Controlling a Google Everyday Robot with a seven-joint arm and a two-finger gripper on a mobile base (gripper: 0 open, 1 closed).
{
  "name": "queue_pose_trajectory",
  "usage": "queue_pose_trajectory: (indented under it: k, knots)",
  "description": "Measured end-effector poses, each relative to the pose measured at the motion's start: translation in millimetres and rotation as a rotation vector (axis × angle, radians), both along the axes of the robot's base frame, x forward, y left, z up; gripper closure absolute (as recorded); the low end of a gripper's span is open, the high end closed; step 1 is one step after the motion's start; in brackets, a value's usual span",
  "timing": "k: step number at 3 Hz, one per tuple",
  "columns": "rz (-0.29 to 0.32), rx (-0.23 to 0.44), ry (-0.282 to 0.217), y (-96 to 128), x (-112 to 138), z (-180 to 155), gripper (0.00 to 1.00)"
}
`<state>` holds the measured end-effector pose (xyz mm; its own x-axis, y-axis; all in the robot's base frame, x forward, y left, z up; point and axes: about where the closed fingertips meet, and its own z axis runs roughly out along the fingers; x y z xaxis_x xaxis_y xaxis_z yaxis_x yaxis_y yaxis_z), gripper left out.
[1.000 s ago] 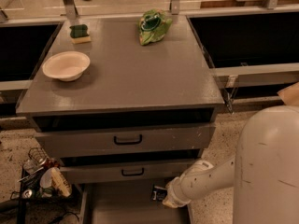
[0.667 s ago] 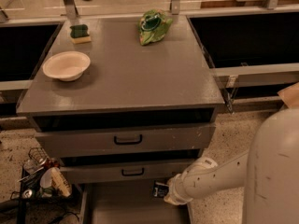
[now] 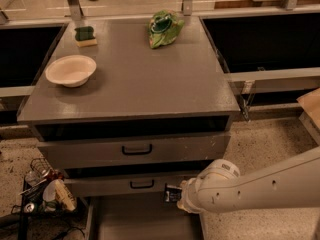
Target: Pick rxbar blueberry from bottom drawer and place on counter
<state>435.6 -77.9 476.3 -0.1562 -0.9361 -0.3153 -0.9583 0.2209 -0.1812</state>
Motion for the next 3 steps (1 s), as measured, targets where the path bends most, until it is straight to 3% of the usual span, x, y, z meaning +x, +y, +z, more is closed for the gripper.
queue_pose_trajectory:
  k: [3]
  knots:
    - [-0.027,-0.047,-0.154,-8.2,5.1,86.5,1.00]
